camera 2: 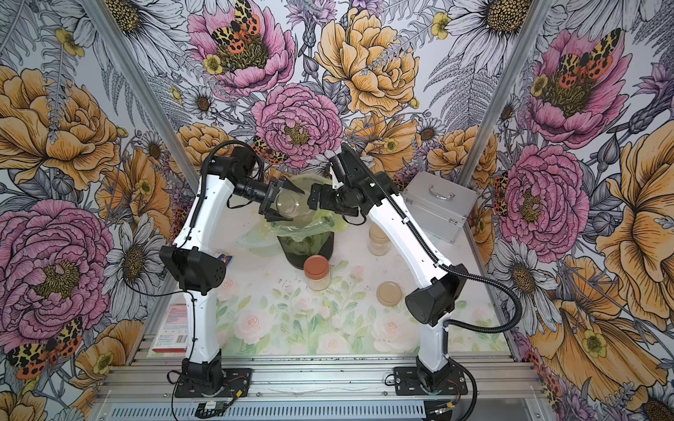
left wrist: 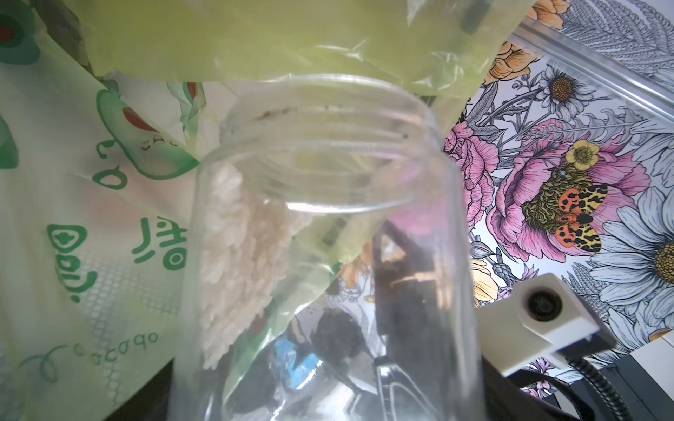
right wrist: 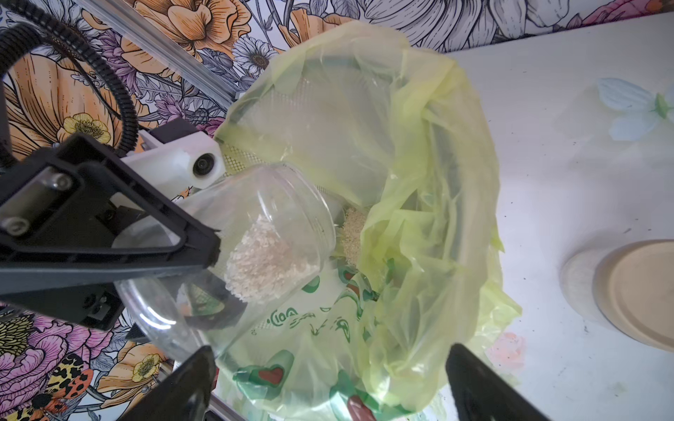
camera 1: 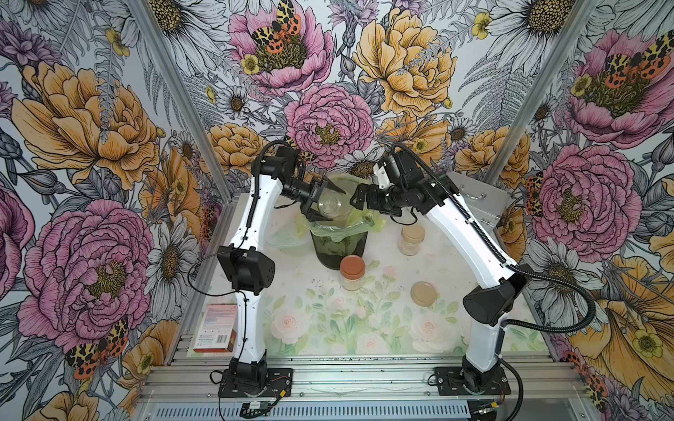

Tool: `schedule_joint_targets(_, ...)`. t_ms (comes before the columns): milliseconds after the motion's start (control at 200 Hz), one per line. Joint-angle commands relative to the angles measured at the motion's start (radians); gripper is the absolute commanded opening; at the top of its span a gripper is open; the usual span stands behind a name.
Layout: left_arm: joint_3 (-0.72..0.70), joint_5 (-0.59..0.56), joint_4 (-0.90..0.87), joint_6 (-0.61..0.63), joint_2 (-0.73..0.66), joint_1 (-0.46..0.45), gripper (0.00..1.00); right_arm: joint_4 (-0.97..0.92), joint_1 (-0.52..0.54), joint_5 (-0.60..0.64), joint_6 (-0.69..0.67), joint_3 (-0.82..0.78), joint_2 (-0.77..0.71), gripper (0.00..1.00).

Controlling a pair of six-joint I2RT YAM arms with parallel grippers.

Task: Empty moldy rice from jars
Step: Adjust the trash bin at the center of the board.

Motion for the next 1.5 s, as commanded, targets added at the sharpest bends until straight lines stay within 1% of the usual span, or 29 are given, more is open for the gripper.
schedule_joint_targets(0,0.099,0.039,-0.117,-0.035,0.029,-0.004,0.00,0.027,0.009,-0.004,-0.009,0.023,-0.046,0.99)
schedule_joint_targets(65,0.163,0.058,-0.115,-0.040,0.053,-0.008,0.00,0.027,0.011,0.001,-0.012,0.020,-0.051,1.00)
schedule_joint_targets(205,0.172,0.053,-0.096,-0.034,0.042,0.002,0.00,0.029,0.011,0.009,-0.014,0.019,-0.060,1.00)
schedule_joint_targets(245,0.139,0.046,-0.100,-0.009,0.032,0.004,0.00,0.030,0.011,0.008,-0.013,0.018,-0.060,1.00)
schedule_joint_targets(315,0.018,0.015,-0.101,0.015,-0.021,0.007,0.00,0.035,0.011,-0.003,-0.009,0.021,-0.057,0.99)
schedule_joint_targets(345,0.005,0.007,-0.101,0.011,-0.029,0.008,0.00,0.036,0.012,-0.009,-0.007,0.024,-0.057,0.99)
schedule_joint_targets(385,0.040,0.004,-0.085,-0.007,-0.023,0.006,0.00,0.036,0.012,-0.015,-0.004,0.026,-0.058,0.99)
schedule_joint_targets(450,0.153,0.024,-0.058,-0.035,0.018,0.004,0.00,0.040,0.012,-0.020,0.005,0.025,-0.065,1.00)
schedule_joint_targets(495,0.167,0.032,-0.062,-0.029,0.031,0.012,0.00,0.046,0.011,-0.025,0.013,0.026,-0.067,1.00)
schedule_joint_targets(565,0.116,0.009,-0.052,-0.048,0.006,0.025,0.00,0.064,0.011,-0.052,0.030,0.027,-0.067,0.99)
schedule_joint_targets(635,0.135,0.009,-0.010,-0.074,0.000,0.019,0.00,0.079,0.010,-0.079,0.049,0.030,-0.065,0.99)
schedule_joint_targets(756,0.103,0.012,-0.010,-0.046,-0.017,0.014,0.00,0.108,0.010,-0.126,0.083,0.030,-0.059,1.00)
schedule_joint_targets(896,0.131,0.005,-0.009,-0.042,-0.011,0.024,0.00,0.152,0.008,-0.188,0.139,0.017,-0.054,0.99)
schedule_joint_targets(1016,0.137,-0.016,-0.004,-0.072,-0.011,0.030,0.00,0.227,0.006,-0.251,0.210,-0.033,-0.064,1.00)
schedule_joint_targets(1086,0.154,-0.026,-0.002,-0.088,-0.007,0.026,0.00,0.272,0.006,-0.274,0.255,-0.070,-0.075,1.00)
schedule_joint_targets(1136,0.142,-0.022,-0.002,-0.083,-0.007,0.027,0.00,0.299,0.006,-0.281,0.267,-0.093,-0.085,1.00)
schedule_joint_targets(1211,0.103,-0.028,-0.001,-0.092,-0.027,0.031,0.00,0.311,0.014,-0.260,0.206,-0.107,-0.100,1.00)
schedule_joint_targets(1291,0.130,-0.021,0.012,-0.110,-0.025,0.020,0.00,0.313,0.023,-0.198,0.092,-0.166,-0.129,1.00)
schedule_joint_targets(1336,0.134,-0.009,0.012,-0.096,-0.018,0.017,0.00,0.317,0.022,-0.200,0.055,-0.185,-0.136,1.00)
schedule_joint_targets(1371,0.108,-0.003,0.011,-0.072,-0.020,0.018,0.00,0.318,0.023,-0.199,0.029,-0.187,-0.138,0.99)
schedule_joint_targets(1441,0.019,-0.017,0.011,-0.074,-0.057,0.028,0.00,0.320,0.028,-0.200,0.011,-0.184,-0.140,1.00)
schedule_joint_targets(1496,0.053,-0.017,0.036,-0.125,-0.059,0.023,0.00,0.320,0.028,-0.209,0.012,-0.180,-0.141,1.00)
